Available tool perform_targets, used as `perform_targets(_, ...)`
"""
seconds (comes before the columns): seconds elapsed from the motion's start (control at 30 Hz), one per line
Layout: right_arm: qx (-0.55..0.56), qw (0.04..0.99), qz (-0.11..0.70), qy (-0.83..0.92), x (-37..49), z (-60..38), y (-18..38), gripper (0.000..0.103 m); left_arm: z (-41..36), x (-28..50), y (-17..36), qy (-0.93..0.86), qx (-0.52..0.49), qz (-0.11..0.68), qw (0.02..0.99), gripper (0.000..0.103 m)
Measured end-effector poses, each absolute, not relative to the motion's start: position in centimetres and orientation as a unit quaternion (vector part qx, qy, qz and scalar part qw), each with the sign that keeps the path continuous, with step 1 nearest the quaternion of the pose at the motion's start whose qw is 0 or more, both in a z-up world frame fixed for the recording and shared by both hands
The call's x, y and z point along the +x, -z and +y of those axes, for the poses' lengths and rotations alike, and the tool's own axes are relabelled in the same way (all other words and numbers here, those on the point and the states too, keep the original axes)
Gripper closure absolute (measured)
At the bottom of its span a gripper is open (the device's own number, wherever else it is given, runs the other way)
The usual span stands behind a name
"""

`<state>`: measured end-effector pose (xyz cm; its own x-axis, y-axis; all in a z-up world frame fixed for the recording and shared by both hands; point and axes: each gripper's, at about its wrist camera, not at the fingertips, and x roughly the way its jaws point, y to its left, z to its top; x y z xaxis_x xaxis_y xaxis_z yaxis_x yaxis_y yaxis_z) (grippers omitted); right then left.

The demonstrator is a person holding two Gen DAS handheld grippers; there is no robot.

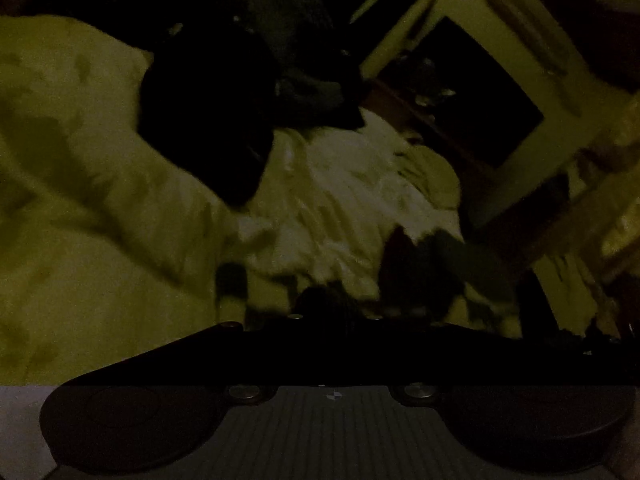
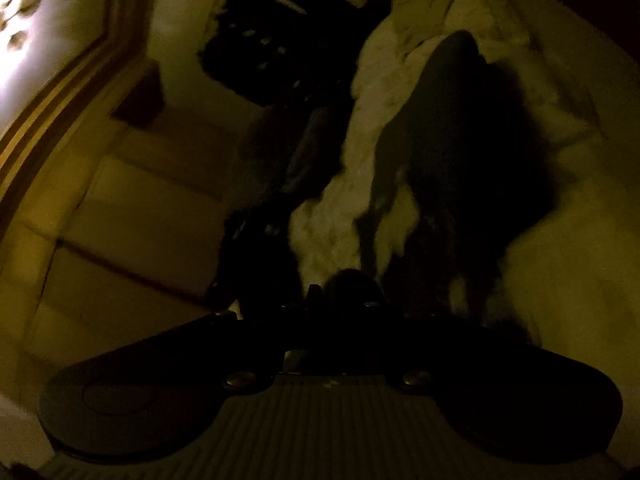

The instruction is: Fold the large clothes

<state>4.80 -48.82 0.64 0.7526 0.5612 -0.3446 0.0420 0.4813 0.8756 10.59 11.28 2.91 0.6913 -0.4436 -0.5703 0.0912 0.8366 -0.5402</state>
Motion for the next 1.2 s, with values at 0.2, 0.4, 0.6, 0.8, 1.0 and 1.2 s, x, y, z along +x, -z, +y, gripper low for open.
perform_targets(0.2, 0.462, 0.832, 0.301, -0.055, 12.6, -49.1, 2.2, 0.092, 9.0, 18.4, 2.8, 0.081, -0.227, 0.435, 0.868, 0.016)
perform_targets(0.4, 0.451, 0.851, 0.258, -0.068, 13.2, -48.5, 6.0, 0.091, 9.9, 18.5, 6.8, 0.057, -0.257, 0.432, 0.863, 0.000)
perform_targets(0.6, 0.396, 0.889, 0.214, -0.089, 11.9, -47.6, 5.0, 0.036, 9.5, 17.8, 5.6, 0.041, -0.218, 0.425, 0.878, 0.000)
perform_targets(0.8, 0.264, 0.946, 0.184, -0.043, 10.0, -44.1, 2.0, 0.020, 8.3, 15.5, 2.8, -0.019, -0.111, 0.375, 0.920, 0.000)
perform_targets(1.0, 0.237, 0.945, 0.222, -0.040, 7.4, -43.2, 2.0, 0.016, 5.5, 11.0, 0.8, 0.016, -0.024, 0.334, 0.942, 0.000)
perform_targets(1.2, 0.194, 0.946, 0.254, -0.056, 4.4, -41.2, 2.2, 0.018, 1.2, 8.0, 2.7, 0.076, 0.050, 0.348, 0.933, 0.000)
